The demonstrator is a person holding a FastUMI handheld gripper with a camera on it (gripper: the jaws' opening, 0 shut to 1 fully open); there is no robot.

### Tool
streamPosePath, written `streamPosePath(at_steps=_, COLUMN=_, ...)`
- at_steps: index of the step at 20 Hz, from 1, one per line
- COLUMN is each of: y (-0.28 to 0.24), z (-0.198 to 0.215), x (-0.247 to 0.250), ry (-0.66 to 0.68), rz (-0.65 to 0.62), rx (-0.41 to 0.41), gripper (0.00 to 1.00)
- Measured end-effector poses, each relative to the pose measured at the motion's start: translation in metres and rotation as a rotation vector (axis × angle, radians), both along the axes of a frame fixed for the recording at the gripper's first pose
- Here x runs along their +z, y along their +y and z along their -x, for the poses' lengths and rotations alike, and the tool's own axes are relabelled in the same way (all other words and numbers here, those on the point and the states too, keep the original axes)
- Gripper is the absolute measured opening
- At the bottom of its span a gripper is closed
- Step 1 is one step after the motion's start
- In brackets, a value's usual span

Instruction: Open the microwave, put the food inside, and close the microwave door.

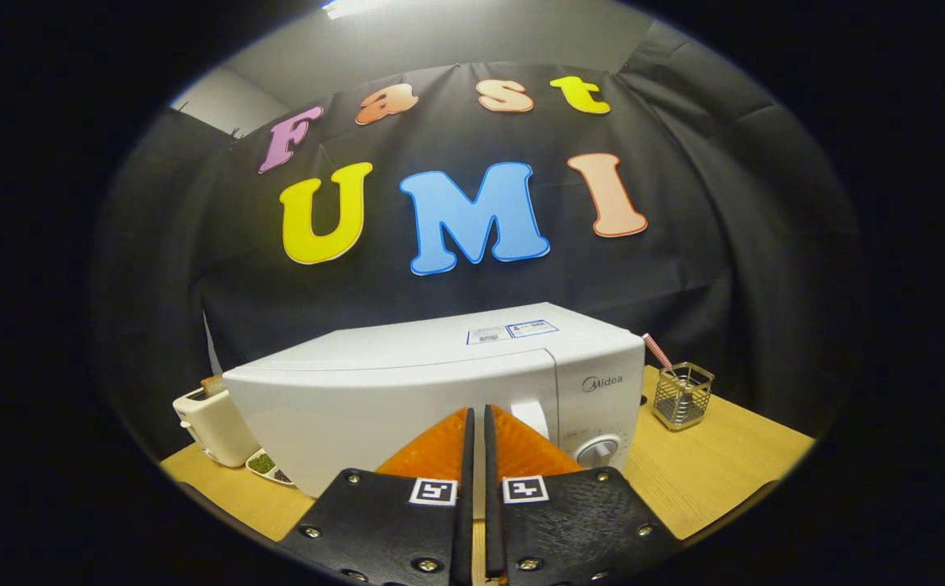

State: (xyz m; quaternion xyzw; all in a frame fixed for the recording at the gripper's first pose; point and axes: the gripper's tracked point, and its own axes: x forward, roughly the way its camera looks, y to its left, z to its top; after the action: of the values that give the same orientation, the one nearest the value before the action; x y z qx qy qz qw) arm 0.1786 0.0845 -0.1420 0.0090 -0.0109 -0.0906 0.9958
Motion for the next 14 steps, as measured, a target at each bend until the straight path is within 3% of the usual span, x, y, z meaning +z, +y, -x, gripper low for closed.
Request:
streamPosePath(at_steps=2, y=0.004, z=0.009, x=0.0, ry=-0.002, rz=0.015, rx=0.031, gripper=0.08)
streamPosePath(at_steps=3, y=0.009, z=0.018, x=0.0, ry=0.013, rz=0.027, rx=0.053, gripper=0.15)
streamPosePath(at_steps=4, y=0.013, z=0.025, x=-0.005, ry=0.035, rz=0.047, rx=0.068, gripper=0.44)
streamPosePath(at_steps=5, y=0.012, z=0.034, x=-0.006, ry=0.05, rz=0.07, rx=0.071, gripper=0.58)
streamPosePath(at_steps=7, y=0.007, z=0.057, x=0.005, ry=0.03, rz=0.104, rx=0.046, gripper=0.96)
streamPosePath(at_steps=14, y=0.023, z=0.11, x=0.083, ry=-0.074, rz=0.106, rx=0.066, gripper=0.97)
